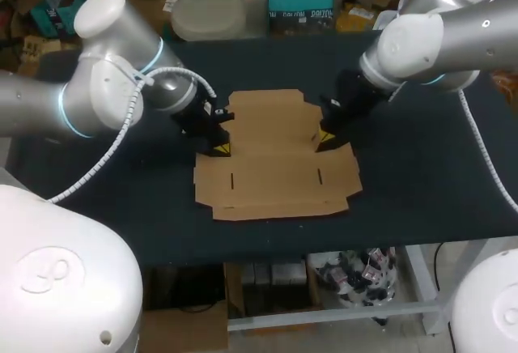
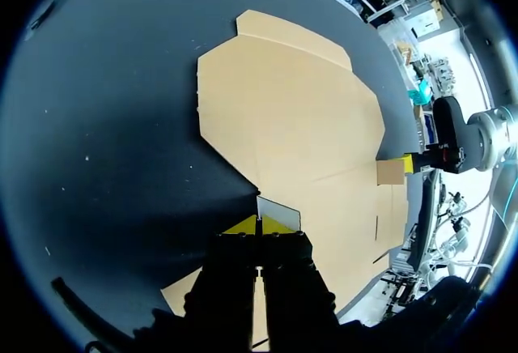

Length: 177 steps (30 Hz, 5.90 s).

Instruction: Assemble the packaging by folding the flat box into shape, placing the metal phone stand inside, and closing the box properly

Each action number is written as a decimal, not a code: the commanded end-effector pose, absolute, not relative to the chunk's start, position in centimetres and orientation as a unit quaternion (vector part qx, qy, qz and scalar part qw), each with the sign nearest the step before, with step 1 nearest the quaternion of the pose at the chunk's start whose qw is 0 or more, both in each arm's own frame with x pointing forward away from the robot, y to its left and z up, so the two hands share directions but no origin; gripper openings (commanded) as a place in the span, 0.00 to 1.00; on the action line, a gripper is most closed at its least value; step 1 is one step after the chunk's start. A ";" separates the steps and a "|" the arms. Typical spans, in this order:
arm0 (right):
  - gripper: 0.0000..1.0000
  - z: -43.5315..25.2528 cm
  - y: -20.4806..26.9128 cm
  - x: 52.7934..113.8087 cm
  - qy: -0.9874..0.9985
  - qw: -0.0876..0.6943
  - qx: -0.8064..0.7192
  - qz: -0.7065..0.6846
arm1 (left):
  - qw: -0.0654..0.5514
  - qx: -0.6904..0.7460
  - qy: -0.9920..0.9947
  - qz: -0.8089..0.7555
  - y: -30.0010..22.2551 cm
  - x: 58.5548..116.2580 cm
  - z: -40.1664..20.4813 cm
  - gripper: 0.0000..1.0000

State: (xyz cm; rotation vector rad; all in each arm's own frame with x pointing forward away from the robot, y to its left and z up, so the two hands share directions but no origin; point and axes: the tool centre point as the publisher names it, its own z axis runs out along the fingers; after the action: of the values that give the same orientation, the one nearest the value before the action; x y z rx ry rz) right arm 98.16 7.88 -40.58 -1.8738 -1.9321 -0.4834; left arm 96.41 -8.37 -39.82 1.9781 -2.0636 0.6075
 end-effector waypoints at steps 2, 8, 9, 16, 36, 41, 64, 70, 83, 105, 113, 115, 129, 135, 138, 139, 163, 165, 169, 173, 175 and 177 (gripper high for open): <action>0.00 -40.7 8.4 98.2 -0.693 0.200 -0.671 -0.170 | 0.094 0.679 -0.703 0.188 -8.8 96.5 -39.6 0.00; 0.00 -40.5 8.5 98.1 -0.694 0.195 -0.671 -0.170 | 0.085 0.685 -0.701 0.177 -8.9 96.4 -39.4 0.00; 0.00 -40.5 8.5 98.1 -0.694 0.194 -0.672 -0.170 | 0.085 0.686 -0.701 0.177 -8.9 96.4 -39.4 0.00; 0.00 -40.5 8.6 98.0 -0.692 0.186 -0.677 -0.166 | 0.082 0.688 -0.699 0.177 -8.8 96.1 -39.1 0.00; 0.00 -40.3 9.0 97.9 -0.693 0.179 -0.680 -0.159 | 0.081 0.693 -0.696 0.171 -8.6 96.2 -39.2 0.00; 0.00 -40.3 9.2 97.8 -0.693 0.177 -0.681 -0.158 | 0.078 0.685 -0.702 0.177 -9.1 96.0 -39.0 0.00; 0.00 -40.7 9.9 97.4 -0.694 0.167 -0.685 -0.147 | 0.081 0.679 -0.709 0.171 -10.0 96.1 -39.5 0.00; 0.00 -41.0 10.1 97.4 -0.695 0.168 -0.685 -0.142 | 0.081 0.676 -0.712 0.173 -10.2 96.0 -39.5 0.00; 0.00 -41.3 10.4 97.1 -0.693 0.151 -0.692 -0.137 | 0.090 0.665 -0.719 0.180 -11.3 96.0 -40.2 0.00; 0.00 -43.4 10.9 96.3 -0.691 0.134 -0.700 -0.124 | 0.100 0.666 -0.718 0.177 -11.3 96.2 -42.5 0.00; 0.00 -42.2 10.2 96.3 -0.688 0.136 -0.700 -0.132 | 0.093 0.667 -0.716 0.182 -11.1 95.4 -41.7 0.00; 0.00 -41.5 9.9 96.4 -0.687 0.131 -0.701 -0.137 | 0.089 0.668 -0.715 0.186 -11.0 95.4 -41.1 0.00; 0.00 -39.4 5.3 97.1 -0.673 0.172 -0.693 -0.192 | 0.072 0.677 -0.702 0.206 -9.2 95.1 -37.7 0.00; 0.00 -40.2 3.3 97.5 -0.663 0.194 -0.695 -0.200 | 0.068 0.682 -0.697 0.211 -8.6 94.7 -36.6 0.00; 0.00 -39.6 2.7 97.5 -0.663 0.194 -0.695 -0.200 | 0.064 0.684 -0.694 0.214 -8.4 94.3 -35.9 0.00; 0.00 -39.2 2.4 97.5 -0.664 0.195 -0.693 -0.202 | 0.061 0.686 -0.692 0.214 -8.3 94.1 -35.6 0.00; 0.00 -30.6 -0.2 90.0 -0.671 0.154 -0.693 -0.214 | 0.049 0.698 -0.677 0.227 -7.8 85.5 -30.8 0.00; 0.00 -30.6 -0.4 88.8 -0.671 0.153 -0.693 -0.215 | 0.049 0.699 -0.677 0.226 -7.9 84.4 -30.7 0.00; 0.00 -30.7 -0.8 86.5 -0.674 0.154 -0.691 -0.212 | 0.055 0.699 -0.677 0.224 -8.1 82.5 -30.9 0.00; 0.00 -31.1 -1.2 84.3 -0.674 0.158 -0.691 -0.209 | 0.063 0.701 -0.676 0.221 -8.2 80.5 -31.3 0.00; 0.00 -31.2 -1.4 83.2 -0.674 0.159 -0.690 -0.209 | 0.063 0.702 -0.674 0.219 -8.2 79.4 -31.3 0.00; 0.00 -31.3 -1.4 82.0 -0.675 0.160 -0.689 -0.210 | 0.066 0.705 -0.671 0.221 -8.1 78.2 -31.3 0.00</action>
State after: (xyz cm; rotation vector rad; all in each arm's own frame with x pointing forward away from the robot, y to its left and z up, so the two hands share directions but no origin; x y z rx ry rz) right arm 84.21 -0.98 -31.58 -1.9460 -1.9249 -0.5378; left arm 79.88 -8.53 -31.73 2.1046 -2.0224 0.6272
